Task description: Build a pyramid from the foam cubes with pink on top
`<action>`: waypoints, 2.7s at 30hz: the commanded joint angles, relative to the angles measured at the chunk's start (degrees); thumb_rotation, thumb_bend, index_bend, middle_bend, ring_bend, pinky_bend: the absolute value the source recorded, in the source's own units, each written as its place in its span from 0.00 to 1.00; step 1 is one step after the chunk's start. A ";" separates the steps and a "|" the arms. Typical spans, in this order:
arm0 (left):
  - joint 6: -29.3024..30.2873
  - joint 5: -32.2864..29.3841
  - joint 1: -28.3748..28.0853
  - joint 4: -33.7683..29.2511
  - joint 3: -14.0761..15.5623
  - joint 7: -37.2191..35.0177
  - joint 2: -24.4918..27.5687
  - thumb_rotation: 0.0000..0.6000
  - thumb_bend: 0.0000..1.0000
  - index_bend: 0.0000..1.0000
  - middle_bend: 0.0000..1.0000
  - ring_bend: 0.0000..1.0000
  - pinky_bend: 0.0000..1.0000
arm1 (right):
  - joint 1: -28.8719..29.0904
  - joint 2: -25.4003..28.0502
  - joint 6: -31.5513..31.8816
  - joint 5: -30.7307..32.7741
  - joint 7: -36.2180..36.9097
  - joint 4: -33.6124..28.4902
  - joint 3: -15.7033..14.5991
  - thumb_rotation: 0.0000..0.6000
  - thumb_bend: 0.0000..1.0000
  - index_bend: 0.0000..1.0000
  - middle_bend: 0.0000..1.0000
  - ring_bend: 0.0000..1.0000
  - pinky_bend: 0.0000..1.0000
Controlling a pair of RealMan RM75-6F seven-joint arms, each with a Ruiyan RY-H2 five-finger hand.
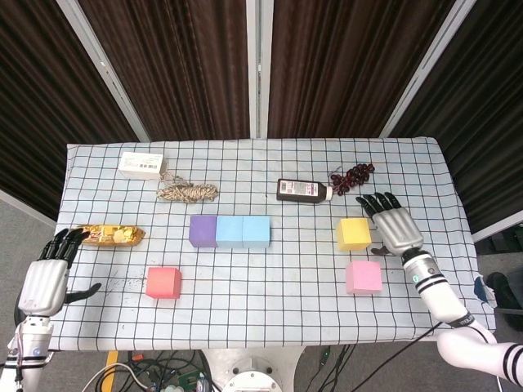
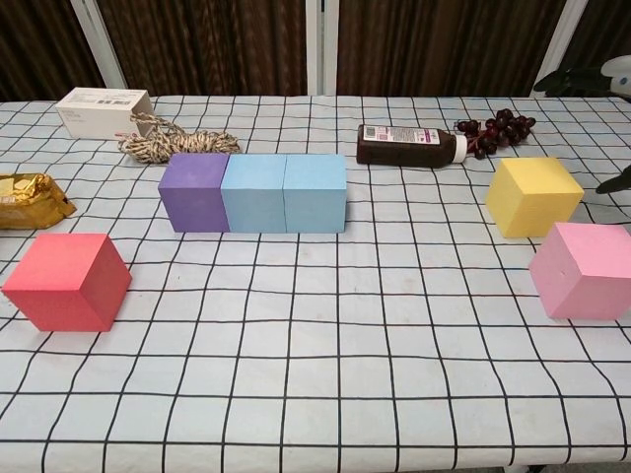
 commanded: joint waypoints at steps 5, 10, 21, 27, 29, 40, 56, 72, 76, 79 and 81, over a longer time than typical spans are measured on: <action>-1.10 0.47 0.39 0.76 -0.16 -0.81 -0.15 1.00 0.06 0.13 0.10 0.05 0.16 | 2.02 -3.72 -1.33 3.97 -2.86 2.82 -0.90 1.00 0.00 0.00 0.13 0.00 0.00; -1.54 0.92 0.66 1.35 -0.47 -1.21 -0.56 1.00 0.06 0.13 0.10 0.05 0.16 | 2.48 -4.79 -1.77 5.00 -2.86 4.00 -1.80 1.00 0.00 0.00 0.14 0.00 0.00; -2.93 0.49 0.87 1.84 -1.47 -1.10 -1.11 1.00 0.06 0.13 0.10 0.05 0.16 | 3.07 -7.25 -0.91 3.09 -1.23 7.12 -2.75 1.00 0.01 0.00 0.18 0.00 0.00; -3.45 0.40 0.98 1.94 -1.87 -1.26 -1.04 1.00 0.06 0.13 0.10 0.05 0.16 | 3.04 -7.31 -0.18 2.55 -0.93 7.38 -3.09 1.00 0.05 0.00 0.26 0.00 0.00; -3.54 0.40 1.03 1.99 -1.98 -1.31 -1.05 1.00 0.06 0.13 0.10 0.05 0.16 | 2.91 -7.44 0.40 2.16 -0.81 7.54 -3.18 1.00 0.06 0.00 0.30 0.00 0.00; -4.01 0.16 1.51 2.71 -2.38 -1.76 -1.49 1.00 0.06 0.13 0.10 0.05 0.16 | 2.17 -8.19 3.95 -0.19 0.42 8.51 -2.91 1.00 0.12 0.00 0.37 0.02 0.01; -4.33 0.29 2.04 3.16 -2.82 -3.08 -1.49 1.00 0.06 0.13 0.10 0.05 0.16 | 5.84 3.31 5.00 -1.22 0.96 -8.34 4.16 1.00 0.13 0.00 0.44 0.07 0.03; -4.05 1.10 2.94 4.94 -2.67 -5.94 -1.58 1.00 0.06 0.13 0.10 0.05 0.16 | 20.63 -3.50 1.24 23.62 -10.46 -16.06 8.36 1.00 0.11 0.00 0.48 0.11 0.04; -4.01 1.28 3.20 5.69 -2.59 -7.13 -1.55 1.00 0.06 0.13 0.10 0.05 0.16 | 25.15 -6.71 4.68 28.37 -16.25 -15.57 7.89 1.00 0.11 0.00 0.48 0.11 0.04; -3.81 1.46 3.48 6.19 -2.49 -8.01 -1.45 1.00 0.06 0.13 0.10 0.05 0.16 | 28.08 -9.20 6.47 31.75 -19.05 -15.17 7.97 1.00 0.11 0.00 0.48 0.11 0.04; -3.70 1.59 3.67 6.52 -2.41 -8.50 -1.38 1.00 0.06 0.13 0.10 0.05 0.16 | 29.91 -10.64 7.25 33.77 -20.69 -14.46 7.91 1.00 0.11 0.00 0.48 0.11 0.04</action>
